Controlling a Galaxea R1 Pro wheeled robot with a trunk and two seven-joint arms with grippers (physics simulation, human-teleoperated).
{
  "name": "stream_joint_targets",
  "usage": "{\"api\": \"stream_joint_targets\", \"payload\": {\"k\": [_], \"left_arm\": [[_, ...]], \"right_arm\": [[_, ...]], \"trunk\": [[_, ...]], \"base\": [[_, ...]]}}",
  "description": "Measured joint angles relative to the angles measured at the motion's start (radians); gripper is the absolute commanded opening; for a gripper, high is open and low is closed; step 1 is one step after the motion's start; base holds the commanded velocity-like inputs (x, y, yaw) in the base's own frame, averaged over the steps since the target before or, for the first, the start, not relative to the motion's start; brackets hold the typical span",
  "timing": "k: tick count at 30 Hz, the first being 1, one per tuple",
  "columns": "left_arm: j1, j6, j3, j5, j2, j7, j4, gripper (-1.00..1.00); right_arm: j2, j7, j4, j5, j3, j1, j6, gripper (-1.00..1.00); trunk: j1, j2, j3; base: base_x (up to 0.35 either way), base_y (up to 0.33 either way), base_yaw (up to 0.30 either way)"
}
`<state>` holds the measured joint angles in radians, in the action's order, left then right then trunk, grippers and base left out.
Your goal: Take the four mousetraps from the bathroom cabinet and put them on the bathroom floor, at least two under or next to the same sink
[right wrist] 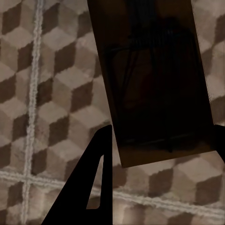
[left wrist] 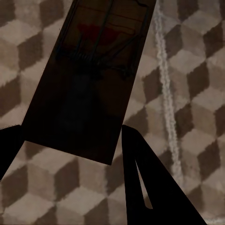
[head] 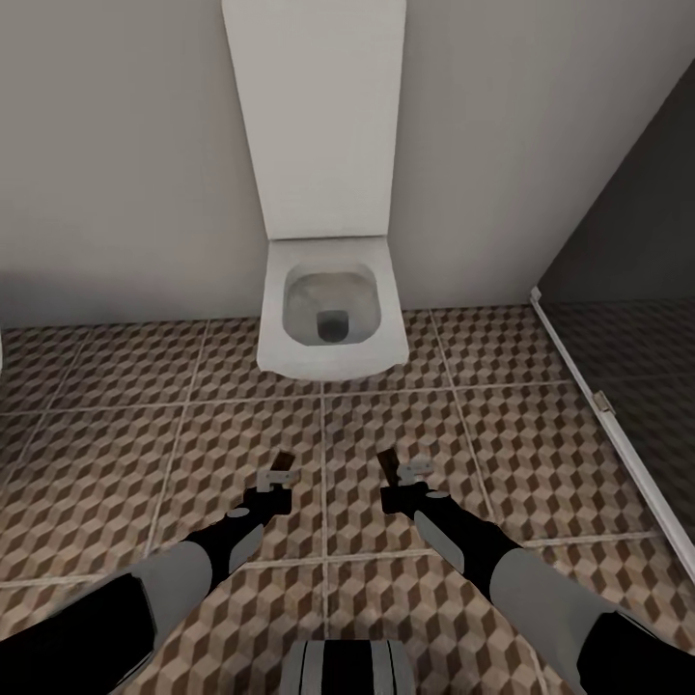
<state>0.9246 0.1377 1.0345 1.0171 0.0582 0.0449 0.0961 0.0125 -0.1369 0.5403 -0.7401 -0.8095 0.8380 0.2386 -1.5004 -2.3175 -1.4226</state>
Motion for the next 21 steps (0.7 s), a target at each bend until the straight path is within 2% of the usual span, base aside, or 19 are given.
{"api": "stream_joint_targets", "payload": {"k": [21], "left_arm": [[0.0,0.0,0.0,0.0,0.0,0.0,0.0,-1.0]], "right_arm": [[0.0,0.0,0.0,0.0,0.0,0.0,0.0,-1.0]], "trunk": [[-0.081,-0.147,-0.091]], "base": [[0.0,0.0,0.0]]}}
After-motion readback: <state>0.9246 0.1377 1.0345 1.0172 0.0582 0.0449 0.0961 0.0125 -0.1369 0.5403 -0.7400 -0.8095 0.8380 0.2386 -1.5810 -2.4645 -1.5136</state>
